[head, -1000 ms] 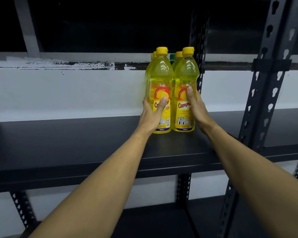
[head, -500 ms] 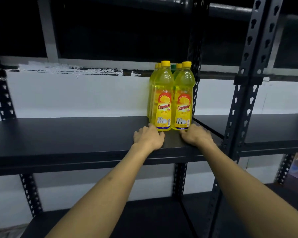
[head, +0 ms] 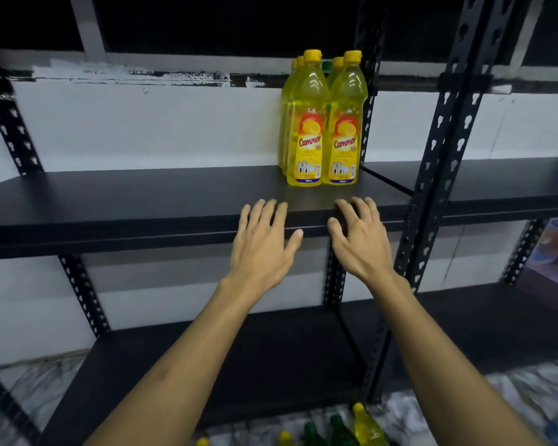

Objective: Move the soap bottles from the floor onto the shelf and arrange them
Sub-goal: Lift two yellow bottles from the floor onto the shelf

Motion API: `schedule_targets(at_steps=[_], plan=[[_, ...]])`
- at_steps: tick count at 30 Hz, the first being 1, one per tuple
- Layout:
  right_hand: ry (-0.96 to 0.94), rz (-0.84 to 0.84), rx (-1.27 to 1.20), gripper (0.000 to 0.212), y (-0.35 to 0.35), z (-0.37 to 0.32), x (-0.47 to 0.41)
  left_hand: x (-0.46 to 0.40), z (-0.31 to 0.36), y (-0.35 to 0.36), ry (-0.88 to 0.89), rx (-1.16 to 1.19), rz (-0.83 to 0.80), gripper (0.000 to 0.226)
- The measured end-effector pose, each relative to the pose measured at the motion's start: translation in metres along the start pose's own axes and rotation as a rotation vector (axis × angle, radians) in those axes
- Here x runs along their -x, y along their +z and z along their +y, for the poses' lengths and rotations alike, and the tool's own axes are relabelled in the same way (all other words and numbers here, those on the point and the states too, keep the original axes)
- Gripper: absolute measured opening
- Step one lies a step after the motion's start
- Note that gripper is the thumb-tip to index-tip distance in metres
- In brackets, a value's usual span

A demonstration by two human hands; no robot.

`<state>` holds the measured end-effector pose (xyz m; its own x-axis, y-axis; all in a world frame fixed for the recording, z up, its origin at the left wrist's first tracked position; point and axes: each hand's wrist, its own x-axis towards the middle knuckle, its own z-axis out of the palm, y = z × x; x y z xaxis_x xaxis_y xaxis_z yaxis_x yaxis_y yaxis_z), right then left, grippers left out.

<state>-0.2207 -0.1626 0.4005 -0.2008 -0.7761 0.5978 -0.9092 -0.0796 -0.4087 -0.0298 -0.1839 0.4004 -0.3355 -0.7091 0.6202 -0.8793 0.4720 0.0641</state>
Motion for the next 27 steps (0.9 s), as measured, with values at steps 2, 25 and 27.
schedule_targets(at_steps=[2, 25, 27], plan=[[-0.005, 0.004, -0.09, 0.05, -0.001, -0.005, 0.018, 0.02, 0.0, -0.002, 0.021, 0.098, 0.039, 0.061], [0.749, -1.136, -0.136, 0.076, 0.256, 0.056, 0.39, 0.403, -0.048, 0.196, -0.925, 0.31, -1.021, 0.072], [0.756, -1.175, -0.082, 0.085, 0.265, 0.061, 0.4, 0.421, -0.053, 0.203, -1.011, 0.301, -1.062, 0.075]])
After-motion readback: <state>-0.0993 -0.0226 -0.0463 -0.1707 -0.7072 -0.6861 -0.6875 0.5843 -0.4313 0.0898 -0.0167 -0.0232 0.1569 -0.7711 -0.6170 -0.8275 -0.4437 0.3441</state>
